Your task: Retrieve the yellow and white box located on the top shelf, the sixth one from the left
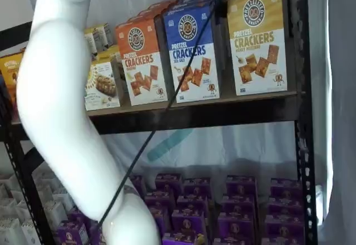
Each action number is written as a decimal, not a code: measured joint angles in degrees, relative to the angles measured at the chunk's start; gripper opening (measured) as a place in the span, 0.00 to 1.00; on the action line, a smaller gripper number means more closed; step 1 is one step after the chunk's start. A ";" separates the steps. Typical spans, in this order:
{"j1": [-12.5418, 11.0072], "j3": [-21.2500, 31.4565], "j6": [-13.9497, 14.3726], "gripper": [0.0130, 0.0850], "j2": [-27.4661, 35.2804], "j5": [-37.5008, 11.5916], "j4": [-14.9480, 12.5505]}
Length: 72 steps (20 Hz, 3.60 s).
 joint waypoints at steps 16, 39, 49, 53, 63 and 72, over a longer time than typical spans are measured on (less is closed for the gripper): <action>2.16 -5.99 0.63 1.00 5.44 0.68 -4.45; 7.98 -14.61 2.97 1.00 11.53 5.73 -17.48; 10.03 -16.85 3.55 1.00 12.83 8.56 -23.19; 10.12 -18.40 3.23 1.00 13.89 9.92 -24.89; 9.63 -20.24 3.01 0.89 15.45 10.87 -24.40; 9.55 -21.25 3.08 0.89 16.26 10.58 -23.92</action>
